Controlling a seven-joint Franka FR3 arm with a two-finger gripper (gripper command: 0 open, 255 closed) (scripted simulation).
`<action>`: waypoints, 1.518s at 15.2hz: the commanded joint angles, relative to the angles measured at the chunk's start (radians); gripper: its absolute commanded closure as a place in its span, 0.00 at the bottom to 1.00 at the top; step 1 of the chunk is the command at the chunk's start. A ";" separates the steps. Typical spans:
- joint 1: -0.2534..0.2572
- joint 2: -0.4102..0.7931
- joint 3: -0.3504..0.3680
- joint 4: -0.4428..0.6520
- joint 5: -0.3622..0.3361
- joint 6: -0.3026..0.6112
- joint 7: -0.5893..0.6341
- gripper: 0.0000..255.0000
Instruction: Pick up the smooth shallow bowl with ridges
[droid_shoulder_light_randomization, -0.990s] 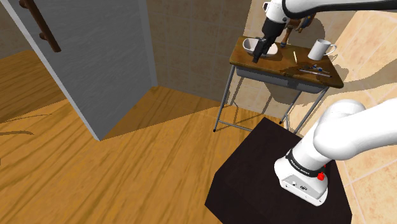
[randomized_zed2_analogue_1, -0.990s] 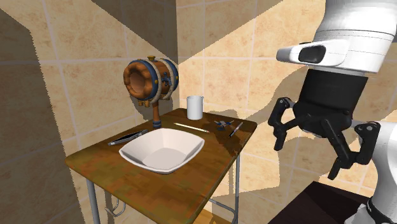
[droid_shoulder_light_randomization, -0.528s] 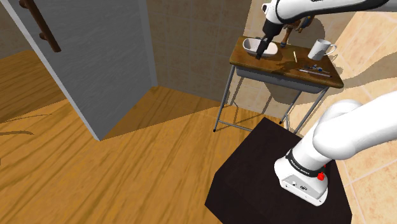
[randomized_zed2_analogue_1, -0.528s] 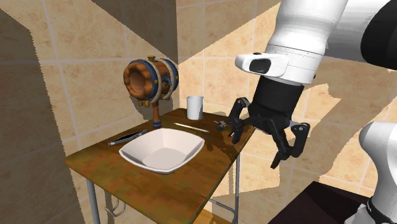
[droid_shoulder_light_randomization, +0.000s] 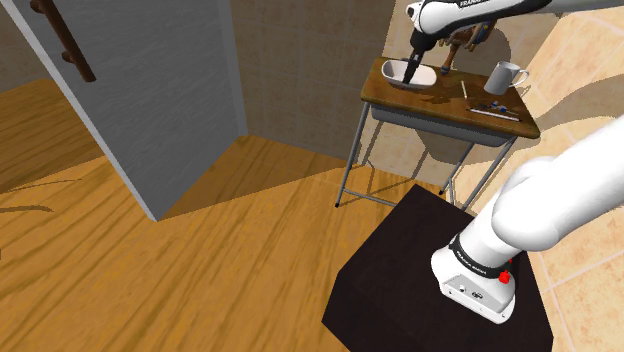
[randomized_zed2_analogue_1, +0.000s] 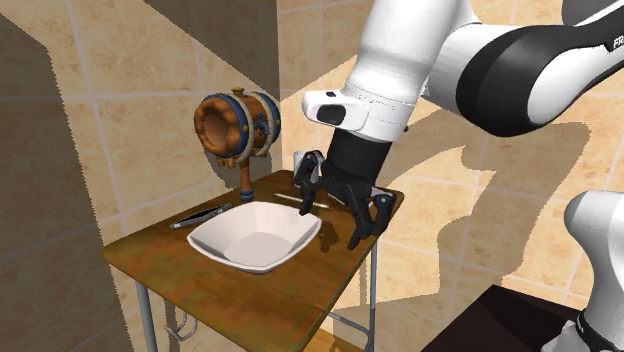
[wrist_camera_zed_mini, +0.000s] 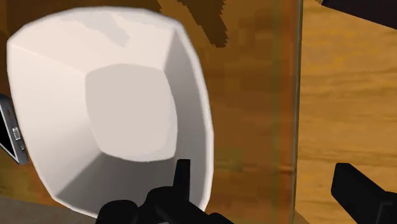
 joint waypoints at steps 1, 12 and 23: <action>0.002 0.067 -0.033 0.047 0.009 0.046 -0.069 0.00; -0.002 0.159 -0.066 0.021 0.026 0.179 -0.111 0.00; -0.002 0.153 -0.064 0.030 0.025 0.166 -0.113 1.00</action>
